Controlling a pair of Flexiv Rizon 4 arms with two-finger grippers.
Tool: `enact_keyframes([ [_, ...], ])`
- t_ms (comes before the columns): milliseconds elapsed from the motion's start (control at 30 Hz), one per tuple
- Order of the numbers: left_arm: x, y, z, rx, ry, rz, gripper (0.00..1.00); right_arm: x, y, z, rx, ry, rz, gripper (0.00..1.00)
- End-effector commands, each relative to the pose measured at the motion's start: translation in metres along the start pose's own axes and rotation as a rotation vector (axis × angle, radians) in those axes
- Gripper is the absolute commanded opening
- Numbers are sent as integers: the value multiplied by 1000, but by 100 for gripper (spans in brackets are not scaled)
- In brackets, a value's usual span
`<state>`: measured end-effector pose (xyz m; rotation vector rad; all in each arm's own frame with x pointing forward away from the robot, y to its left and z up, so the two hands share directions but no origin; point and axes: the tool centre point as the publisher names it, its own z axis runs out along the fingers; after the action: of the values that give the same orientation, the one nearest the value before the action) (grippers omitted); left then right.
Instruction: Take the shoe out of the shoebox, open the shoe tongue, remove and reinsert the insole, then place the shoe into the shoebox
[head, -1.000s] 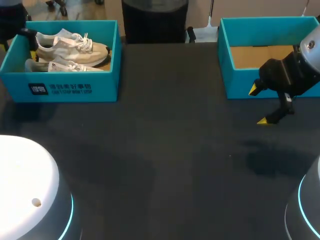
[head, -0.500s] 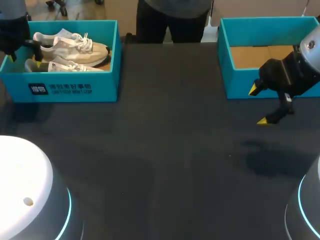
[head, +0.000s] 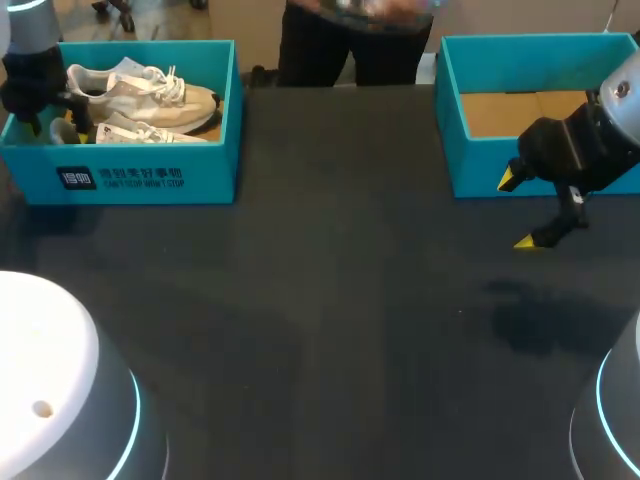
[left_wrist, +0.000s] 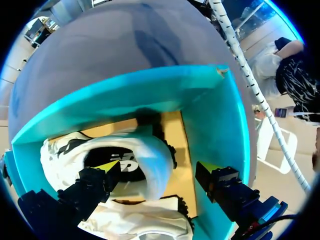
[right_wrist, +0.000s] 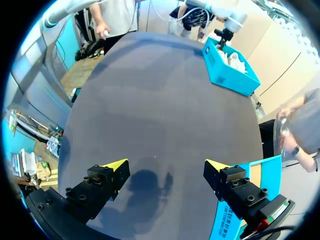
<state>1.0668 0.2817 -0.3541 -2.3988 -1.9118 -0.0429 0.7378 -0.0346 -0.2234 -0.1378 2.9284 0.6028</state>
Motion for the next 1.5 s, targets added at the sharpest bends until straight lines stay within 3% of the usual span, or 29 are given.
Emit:
enact_keyframes([
  [33,1,5,10,7,-6,1,98,0,0,1,4,-1,1,100],
  [400,-3,-1,23,30,-27,-10,92,0,0,1,4,-1,1,100],
  [567,-5,-1,29,40,-33,-28,76,0,0,1,4,-1,1,100],
  [767,-3,-2,34,52,-33,-36,75,0,0,1,4,-1,1,100],
  [1033,0,-3,35,64,-18,-34,49,0,0,1,4,-1,1,100],
  [1267,2,-5,36,74,-12,-27,37,0,0,1,4,-1,1,100],
  [1500,4,-5,34,76,2,-8,16,0,0,1,4,-1,1,100],
])
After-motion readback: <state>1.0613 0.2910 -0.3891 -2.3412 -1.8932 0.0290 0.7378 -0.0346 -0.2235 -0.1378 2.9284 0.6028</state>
